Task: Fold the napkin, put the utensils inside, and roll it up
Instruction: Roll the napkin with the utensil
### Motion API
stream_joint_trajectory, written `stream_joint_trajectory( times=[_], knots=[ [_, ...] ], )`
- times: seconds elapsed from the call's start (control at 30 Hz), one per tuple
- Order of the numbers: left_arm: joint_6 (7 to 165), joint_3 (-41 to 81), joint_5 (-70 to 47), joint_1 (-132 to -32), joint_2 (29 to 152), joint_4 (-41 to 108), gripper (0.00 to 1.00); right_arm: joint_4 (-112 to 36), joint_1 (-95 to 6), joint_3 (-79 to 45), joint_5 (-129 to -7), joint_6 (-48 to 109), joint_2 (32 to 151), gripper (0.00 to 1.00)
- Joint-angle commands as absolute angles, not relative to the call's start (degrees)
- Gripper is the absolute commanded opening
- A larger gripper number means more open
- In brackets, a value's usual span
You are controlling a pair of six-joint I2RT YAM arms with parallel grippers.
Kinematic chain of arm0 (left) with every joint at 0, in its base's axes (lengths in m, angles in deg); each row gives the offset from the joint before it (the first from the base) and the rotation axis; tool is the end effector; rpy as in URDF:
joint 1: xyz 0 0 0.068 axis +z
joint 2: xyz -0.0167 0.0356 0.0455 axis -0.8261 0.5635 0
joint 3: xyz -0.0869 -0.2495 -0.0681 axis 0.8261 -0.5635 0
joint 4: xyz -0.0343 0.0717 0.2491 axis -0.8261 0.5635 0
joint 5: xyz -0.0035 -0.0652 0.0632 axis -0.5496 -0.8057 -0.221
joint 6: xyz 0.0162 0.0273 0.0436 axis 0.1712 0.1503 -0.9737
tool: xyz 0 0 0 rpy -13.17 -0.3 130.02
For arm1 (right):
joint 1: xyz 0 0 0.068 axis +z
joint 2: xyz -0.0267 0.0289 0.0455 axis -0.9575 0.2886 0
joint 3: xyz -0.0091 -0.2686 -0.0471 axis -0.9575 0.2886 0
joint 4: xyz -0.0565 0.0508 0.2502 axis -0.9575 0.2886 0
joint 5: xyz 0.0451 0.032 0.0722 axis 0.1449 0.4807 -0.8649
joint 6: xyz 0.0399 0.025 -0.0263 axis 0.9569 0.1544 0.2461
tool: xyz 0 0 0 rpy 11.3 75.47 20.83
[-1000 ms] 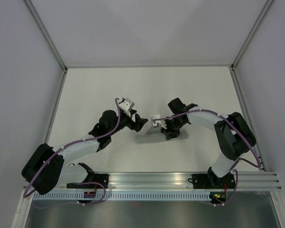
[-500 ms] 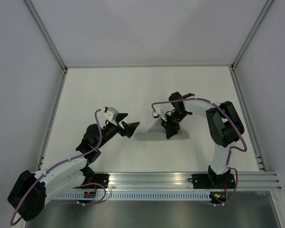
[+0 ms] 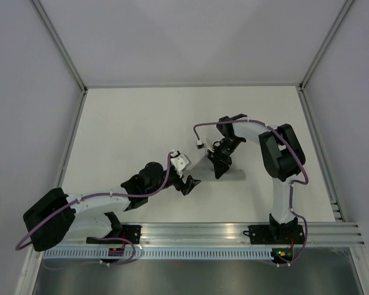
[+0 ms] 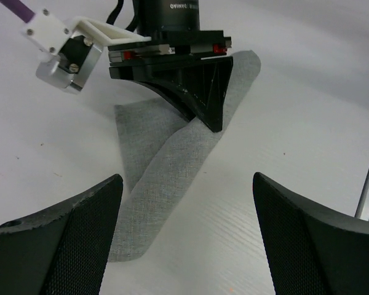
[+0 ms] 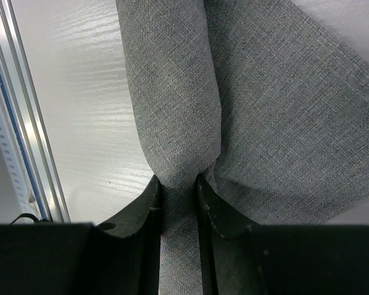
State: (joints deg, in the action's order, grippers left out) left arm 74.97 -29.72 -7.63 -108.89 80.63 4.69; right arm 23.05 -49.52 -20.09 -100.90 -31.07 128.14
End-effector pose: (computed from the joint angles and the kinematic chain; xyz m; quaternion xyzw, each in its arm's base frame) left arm 0.1403 -0.1921 0.2067 0.3678 0.6860 -0.3088 0.5465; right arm 0.3131 0.1625 0.1394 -0.5672 0.7435 0.3540 0.0060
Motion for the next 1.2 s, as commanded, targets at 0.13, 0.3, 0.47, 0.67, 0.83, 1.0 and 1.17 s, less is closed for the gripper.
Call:
stream_joint_trajectory(
  times=[0.13,0.3,0.47,0.67,0.83,1.0,1.17],
  knots=[
    [63.0,-25.7,-4.7,-111.8,92.2,-4.4,0.89,23.5,-50.0,-20.5,-89.0,-31.3,135.6,0.01],
    [59.5,-20.3,-3.5,-114.7,101.9,-5.8,0.87,24.3,-50.1,-21.8,-88.9,-30.9,137.3,0.01],
    [58.0,-15.8,-1.0,-116.3,109.1,-4.0,0.87,24.3,-50.2,-22.1,-88.5,-30.7,137.4,0.01],
    [54.4,-12.6,1.8,-117.2,112.9,-3.1,0.87,24.8,-50.6,-22.4,-88.4,-30.7,138.1,0.01],
    [53.3,-11.2,2.7,-117.4,115.9,-2.6,0.85,25.5,-51.0,-23.1,-89.0,-30.7,138.5,0.01],
    [53.6,-9.7,3.0,-117.7,118.2,-0.6,0.8,25.7,-51.5,-23.2,-89.3,-30.7,138.6,0.01],
    [54.4,-9.0,3.1,-117.8,119.8,0.5,0.72,26.0,-52.0,-23.1,-90.8,-30.8,138.0,0.06]
  ],
)
